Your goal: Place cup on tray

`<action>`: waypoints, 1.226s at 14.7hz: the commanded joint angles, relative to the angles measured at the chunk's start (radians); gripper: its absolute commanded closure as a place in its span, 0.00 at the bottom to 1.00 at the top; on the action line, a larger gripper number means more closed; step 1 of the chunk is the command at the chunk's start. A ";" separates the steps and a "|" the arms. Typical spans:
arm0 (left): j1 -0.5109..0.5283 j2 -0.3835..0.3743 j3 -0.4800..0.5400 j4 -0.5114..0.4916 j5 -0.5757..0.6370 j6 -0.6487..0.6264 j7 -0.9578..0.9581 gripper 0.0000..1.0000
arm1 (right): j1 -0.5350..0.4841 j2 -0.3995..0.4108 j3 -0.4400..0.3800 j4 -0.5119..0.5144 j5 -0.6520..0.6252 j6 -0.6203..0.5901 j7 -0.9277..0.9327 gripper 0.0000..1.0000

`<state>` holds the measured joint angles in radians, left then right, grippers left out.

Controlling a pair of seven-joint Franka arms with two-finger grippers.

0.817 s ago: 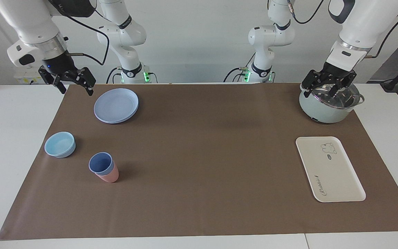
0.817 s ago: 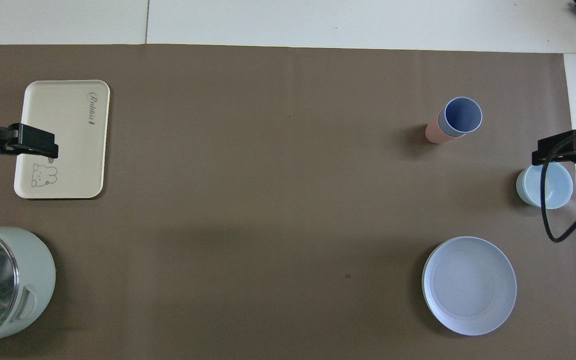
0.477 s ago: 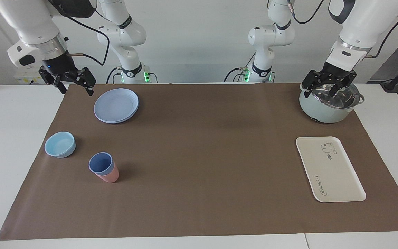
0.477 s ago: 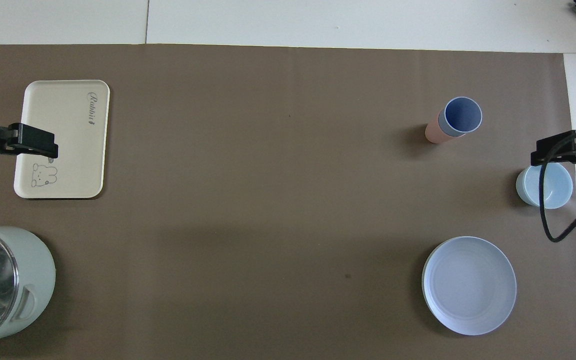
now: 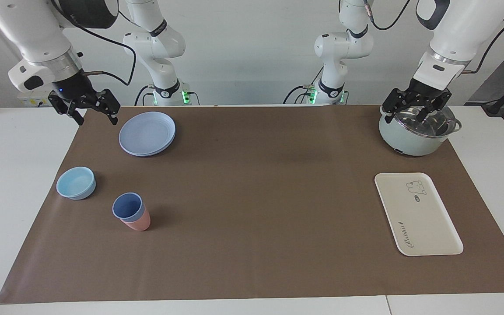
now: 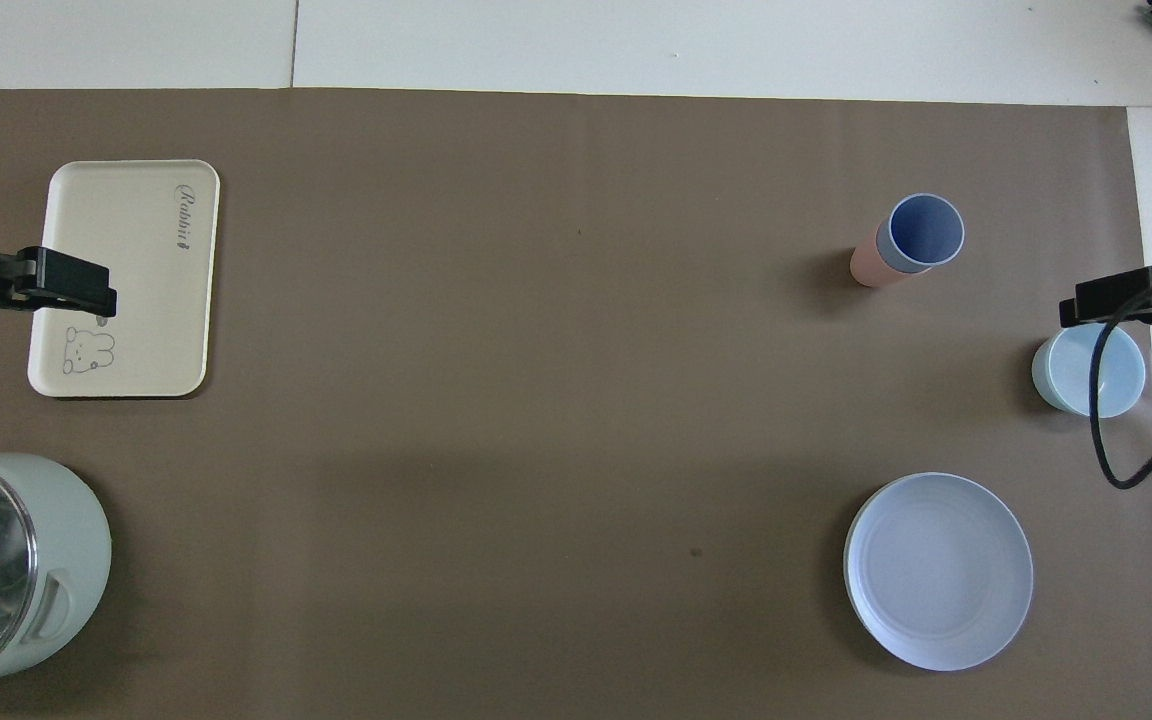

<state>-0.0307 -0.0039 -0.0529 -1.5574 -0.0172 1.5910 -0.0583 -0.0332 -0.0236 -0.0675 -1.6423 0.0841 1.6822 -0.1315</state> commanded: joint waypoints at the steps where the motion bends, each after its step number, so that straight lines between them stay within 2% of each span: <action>1: 0.003 -0.019 -0.001 -0.010 0.016 -0.016 0.000 0.00 | -0.065 -0.026 0.008 -0.094 0.052 0.108 -0.256 0.00; 3: 0.003 -0.019 -0.001 -0.010 0.016 -0.016 0.000 0.00 | -0.076 -0.016 0.009 -0.137 0.068 0.198 -0.437 0.00; 6: 0.003 -0.019 -0.001 -0.010 0.016 -0.016 0.000 0.00 | -0.128 0.017 0.008 -0.185 0.212 0.304 -0.711 0.00; 9: 0.003 -0.018 -0.001 -0.010 0.016 -0.016 0.000 0.00 | -0.207 0.103 0.008 -0.186 0.394 0.340 -1.036 0.00; 11: 0.003 -0.018 -0.001 -0.010 0.016 -0.016 0.000 0.00 | -0.249 0.152 0.008 -0.189 0.463 0.341 -1.199 0.00; 15: 0.003 -0.019 -0.001 -0.010 0.016 -0.016 0.000 0.00 | -0.284 0.260 0.009 -0.199 0.693 0.341 -1.416 0.00; 18: 0.003 -0.019 -0.001 -0.010 0.016 -0.016 0.000 0.00 | -0.286 0.335 0.017 -0.189 0.830 0.326 -1.503 0.00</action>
<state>-0.0307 -0.0039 -0.0529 -1.5574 -0.0172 1.5906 -0.0584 -0.3060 0.2635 -0.0688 -1.8388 0.8216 2.0090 -1.5577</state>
